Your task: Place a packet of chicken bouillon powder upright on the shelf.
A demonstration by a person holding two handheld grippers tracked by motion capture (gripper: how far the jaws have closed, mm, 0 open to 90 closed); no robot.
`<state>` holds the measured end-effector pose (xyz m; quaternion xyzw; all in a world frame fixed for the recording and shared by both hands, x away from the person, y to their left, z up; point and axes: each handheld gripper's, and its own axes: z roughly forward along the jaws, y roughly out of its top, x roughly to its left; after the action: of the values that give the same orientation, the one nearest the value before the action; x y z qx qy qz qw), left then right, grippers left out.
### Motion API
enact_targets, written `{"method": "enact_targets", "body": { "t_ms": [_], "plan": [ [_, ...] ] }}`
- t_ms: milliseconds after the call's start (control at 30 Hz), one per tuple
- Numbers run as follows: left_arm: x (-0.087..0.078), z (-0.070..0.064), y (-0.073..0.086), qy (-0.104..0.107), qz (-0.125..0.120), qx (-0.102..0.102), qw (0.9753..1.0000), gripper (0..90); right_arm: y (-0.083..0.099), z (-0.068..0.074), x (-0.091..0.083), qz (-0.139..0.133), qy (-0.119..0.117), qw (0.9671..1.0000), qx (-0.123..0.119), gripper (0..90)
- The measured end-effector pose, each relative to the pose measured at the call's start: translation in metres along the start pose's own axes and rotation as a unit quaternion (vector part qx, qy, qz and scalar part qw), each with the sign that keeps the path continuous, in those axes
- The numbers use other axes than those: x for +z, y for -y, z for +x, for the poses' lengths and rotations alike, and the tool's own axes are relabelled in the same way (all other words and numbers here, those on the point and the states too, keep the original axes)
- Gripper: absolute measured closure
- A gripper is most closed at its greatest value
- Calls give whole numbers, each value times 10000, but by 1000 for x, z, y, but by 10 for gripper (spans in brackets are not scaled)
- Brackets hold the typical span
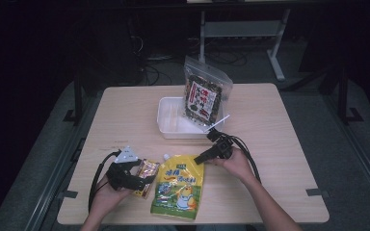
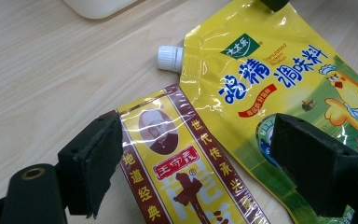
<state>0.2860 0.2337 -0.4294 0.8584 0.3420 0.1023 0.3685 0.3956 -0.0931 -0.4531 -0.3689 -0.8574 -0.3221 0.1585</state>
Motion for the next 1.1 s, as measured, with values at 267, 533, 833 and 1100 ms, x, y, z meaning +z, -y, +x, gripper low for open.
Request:
{"method": "enact_targets", "body": {
  "t_ms": [267, 533, 833, 1100],
  "plan": [
    [1, -1, -1, 36, -12, -16, 10000, 167, -1, 2, 2, 53, -216, 9997, -121, 867],
    [4, -4, -3, 126, -1, -8, 9999, 167, 1, 10, -10, -2, -242, 9992, -314, 891],
    [11, -12, -7, 295, 26, 85, 9995, 167, 2, 22, -33, -336, -277, 9978, -501, 891],
    [21, -20, -10, 632, 117, 97, 9979, 168, -1, 34, -53, -547, -290, 9957, -683, 893]
  ]
}}
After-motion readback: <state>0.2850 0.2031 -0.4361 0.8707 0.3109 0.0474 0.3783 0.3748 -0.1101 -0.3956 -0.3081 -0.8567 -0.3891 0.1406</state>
